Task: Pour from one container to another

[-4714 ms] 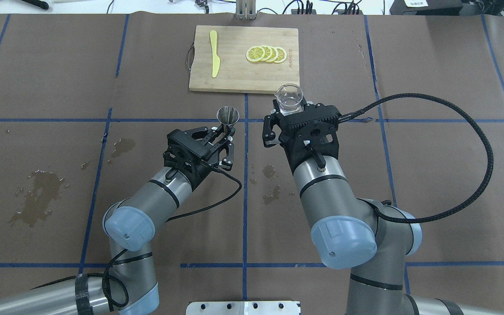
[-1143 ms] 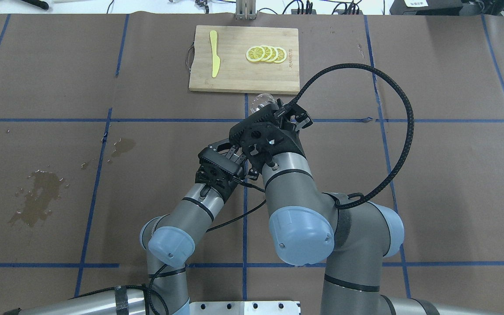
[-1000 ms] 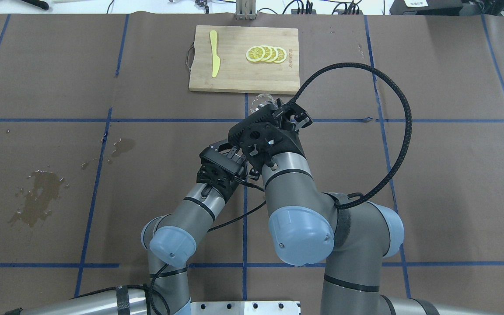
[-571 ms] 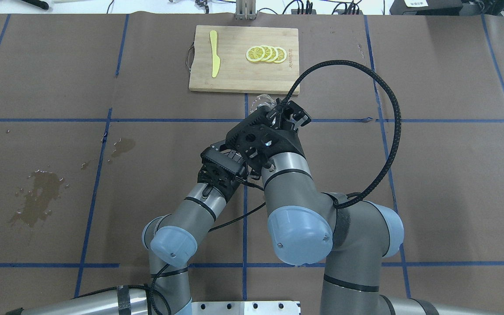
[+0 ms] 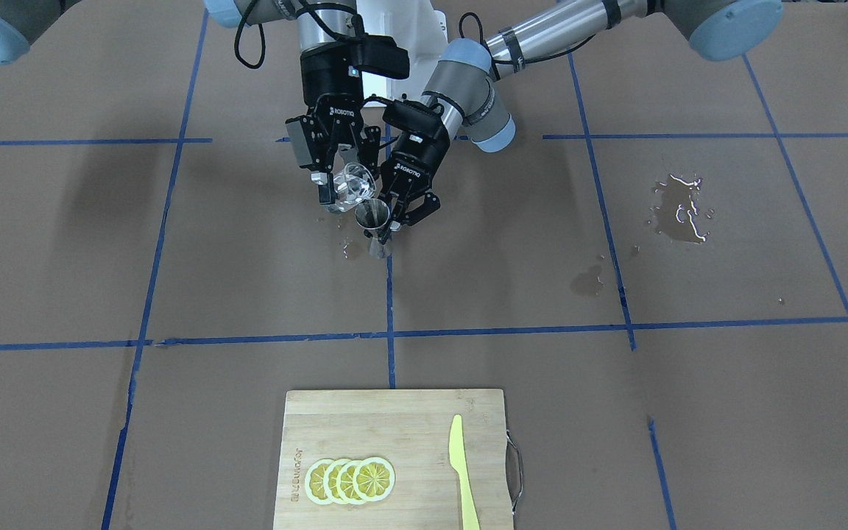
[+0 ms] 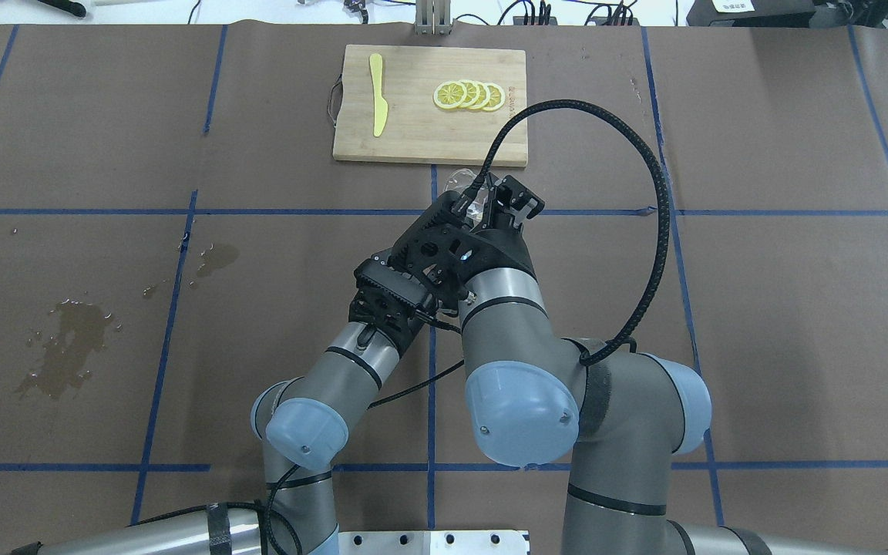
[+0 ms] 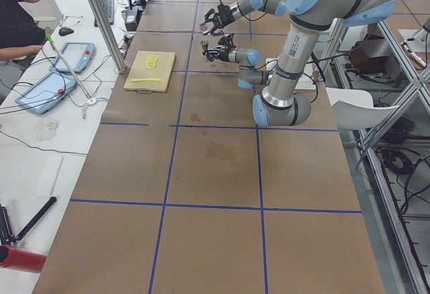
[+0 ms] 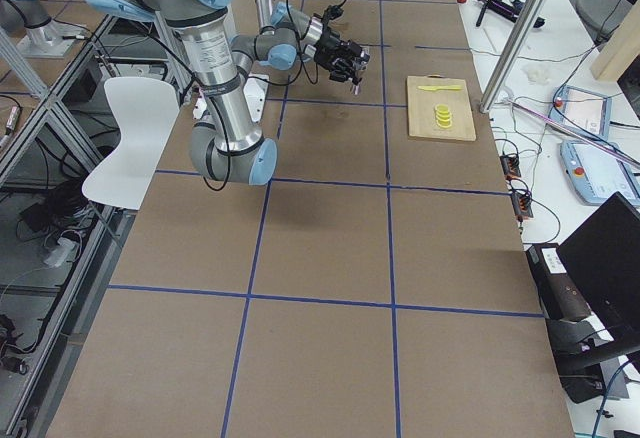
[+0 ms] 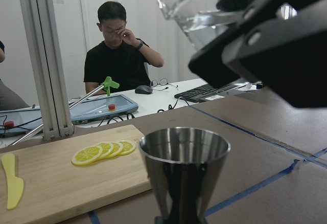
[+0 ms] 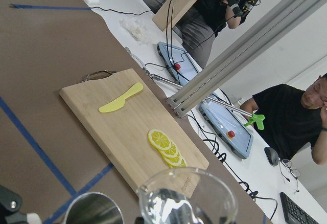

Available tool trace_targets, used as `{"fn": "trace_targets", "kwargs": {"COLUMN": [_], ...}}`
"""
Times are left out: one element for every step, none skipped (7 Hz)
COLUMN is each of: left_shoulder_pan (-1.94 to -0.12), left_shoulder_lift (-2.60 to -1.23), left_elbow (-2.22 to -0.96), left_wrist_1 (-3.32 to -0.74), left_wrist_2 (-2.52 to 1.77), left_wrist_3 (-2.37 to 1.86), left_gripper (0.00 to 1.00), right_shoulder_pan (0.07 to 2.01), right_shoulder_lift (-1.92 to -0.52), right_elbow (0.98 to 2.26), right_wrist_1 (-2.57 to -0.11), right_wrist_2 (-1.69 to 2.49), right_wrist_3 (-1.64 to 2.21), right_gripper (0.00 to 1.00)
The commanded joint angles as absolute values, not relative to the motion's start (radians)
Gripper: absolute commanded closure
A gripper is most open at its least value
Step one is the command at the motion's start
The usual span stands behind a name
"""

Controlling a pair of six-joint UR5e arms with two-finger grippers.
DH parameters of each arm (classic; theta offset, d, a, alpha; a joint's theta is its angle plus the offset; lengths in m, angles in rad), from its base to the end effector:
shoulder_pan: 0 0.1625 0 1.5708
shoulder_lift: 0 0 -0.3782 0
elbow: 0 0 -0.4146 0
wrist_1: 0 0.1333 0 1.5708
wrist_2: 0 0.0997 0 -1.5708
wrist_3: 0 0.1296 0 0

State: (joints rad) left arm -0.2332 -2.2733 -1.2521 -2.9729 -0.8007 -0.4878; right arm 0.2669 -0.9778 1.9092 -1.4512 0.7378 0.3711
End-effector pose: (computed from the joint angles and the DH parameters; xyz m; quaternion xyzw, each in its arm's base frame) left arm 0.6278 -0.3789 0.1786 0.6279 0.4271 -0.0270 0.6501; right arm -0.5028 -0.3751 0.1002 0.5671 -0.1066 -0.1745 0.7979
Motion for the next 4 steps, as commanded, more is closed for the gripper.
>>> {"fn": "trace_targets", "kwargs": {"left_shoulder_pan": [-0.233,-0.233,-0.233,-0.235], "left_shoulder_lift": [-2.273,-2.273,-2.273,-2.273], "left_elbow": [-1.253,-1.253,-1.253,-1.255], "left_wrist_1": [-2.973,-2.973,-2.973,-2.973], "left_wrist_2": [-0.801,-0.801,-0.801,-0.801], "left_wrist_3": [-0.488,-0.488,-0.488,-0.488], "left_gripper": [1.0,1.0,1.0,1.0], "right_shoulder_pan": [0.268,0.268,0.268,0.268], "right_shoulder_lift": [-0.979,-0.979,-0.977,-0.977], "right_elbow": [1.91,1.913,1.925,1.936], "right_wrist_1": [-1.47,-1.488,-1.509,-1.523], "right_wrist_2": [0.738,0.736,0.738,0.738], "right_wrist_3": [0.316,0.29,0.26,0.247], "right_gripper": [1.0,1.0,1.0,1.0]}}
